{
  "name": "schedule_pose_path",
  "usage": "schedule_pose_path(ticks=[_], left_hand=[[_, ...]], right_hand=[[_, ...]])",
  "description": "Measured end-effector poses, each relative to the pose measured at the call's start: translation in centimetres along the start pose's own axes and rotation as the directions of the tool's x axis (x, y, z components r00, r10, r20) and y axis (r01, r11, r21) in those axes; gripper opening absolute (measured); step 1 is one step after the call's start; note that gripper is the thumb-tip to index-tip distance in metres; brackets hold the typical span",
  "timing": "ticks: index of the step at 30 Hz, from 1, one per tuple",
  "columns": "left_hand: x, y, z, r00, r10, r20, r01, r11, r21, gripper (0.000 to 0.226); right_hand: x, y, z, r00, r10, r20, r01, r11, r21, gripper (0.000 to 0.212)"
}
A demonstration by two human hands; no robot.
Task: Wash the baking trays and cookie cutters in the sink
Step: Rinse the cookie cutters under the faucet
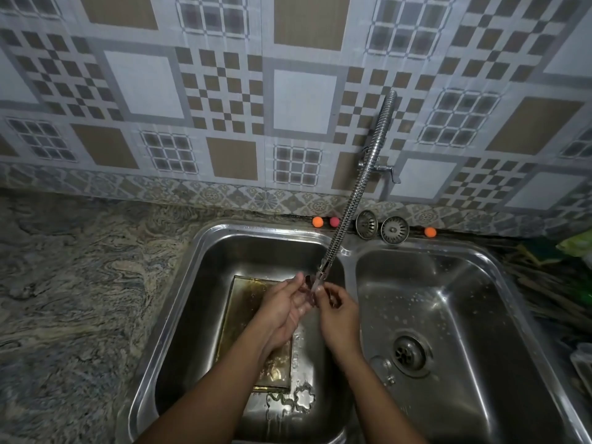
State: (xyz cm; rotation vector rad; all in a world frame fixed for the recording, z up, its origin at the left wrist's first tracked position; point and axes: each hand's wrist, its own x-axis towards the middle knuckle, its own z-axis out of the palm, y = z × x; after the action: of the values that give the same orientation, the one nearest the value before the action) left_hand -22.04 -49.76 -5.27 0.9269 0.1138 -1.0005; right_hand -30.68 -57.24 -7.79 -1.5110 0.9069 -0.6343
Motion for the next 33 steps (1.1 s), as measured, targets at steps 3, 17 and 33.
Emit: schedule_pose_path(ticks=[3,17,33], left_hand=[[-0.1,-0.3,-0.4,0.999,0.029,-0.021,-0.028,0.997,0.067,0.020],[0.6,0.4,-1.2,0.959,0.140,-0.245,-0.099,0.980,0.172,0.028],[-1.5,-8.6,6.4,0.998,0.047,-0.031,-0.023,0.840,0.542,0.023]], right_hand=[[-0.1,-0.4,-0.1,0.995,0.100,0.008,-0.101,0.991,0.086,0.014],[-0.9,-2.0,1.6,0.965,0.224,0.136,-0.256,0.914,0.313,0.020],[0.8,0.4,-11.2,0.813,0.569,-0.124,-0.516,0.802,0.300,0.040]])
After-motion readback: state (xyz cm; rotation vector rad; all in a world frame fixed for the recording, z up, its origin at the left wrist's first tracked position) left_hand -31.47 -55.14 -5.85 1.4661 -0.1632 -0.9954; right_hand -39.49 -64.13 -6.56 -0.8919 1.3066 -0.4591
